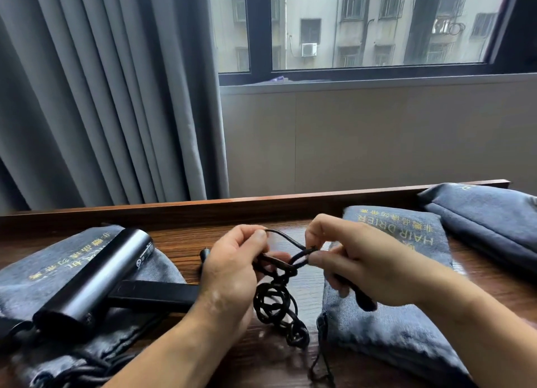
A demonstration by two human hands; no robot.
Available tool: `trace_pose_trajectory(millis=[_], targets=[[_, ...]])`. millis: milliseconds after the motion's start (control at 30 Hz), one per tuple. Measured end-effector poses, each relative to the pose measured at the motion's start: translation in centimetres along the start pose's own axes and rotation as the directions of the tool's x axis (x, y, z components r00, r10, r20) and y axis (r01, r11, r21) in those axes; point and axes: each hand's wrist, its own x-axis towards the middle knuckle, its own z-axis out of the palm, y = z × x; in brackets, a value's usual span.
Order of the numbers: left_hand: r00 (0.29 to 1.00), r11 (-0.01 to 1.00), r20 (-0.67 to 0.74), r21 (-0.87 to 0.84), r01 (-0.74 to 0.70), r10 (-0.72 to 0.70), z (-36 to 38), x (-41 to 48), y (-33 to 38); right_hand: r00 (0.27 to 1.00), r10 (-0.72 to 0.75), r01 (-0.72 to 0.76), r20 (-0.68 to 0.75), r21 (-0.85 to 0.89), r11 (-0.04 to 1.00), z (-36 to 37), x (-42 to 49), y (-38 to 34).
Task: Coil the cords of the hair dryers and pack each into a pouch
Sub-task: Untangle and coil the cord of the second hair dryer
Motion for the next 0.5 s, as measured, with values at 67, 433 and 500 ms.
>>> trace_pose_trajectory(millis=[67,433,500], targets=[[0.999,0.999,-0.041,0.038,-0.032,0.034,-0.4,0.5,-0.1,1.0,0.027,-0.027,-0.004,0.09,0.996,0.0,0.0,0.0],[0.75,0.371,0.616,0.656,-0.657,0.239,-2.5,0.9,0.0,0.997,0.028,-0.045,0.075,0.231,0.972,0.7,0.6,0.5],[0.829,0.535,0.459,0.635,-0.557,0.319,-2.6,1.0,0.0,0.991,0.017,-0.069,0.13,0.402,0.913,0.2,0.3,0.8]])
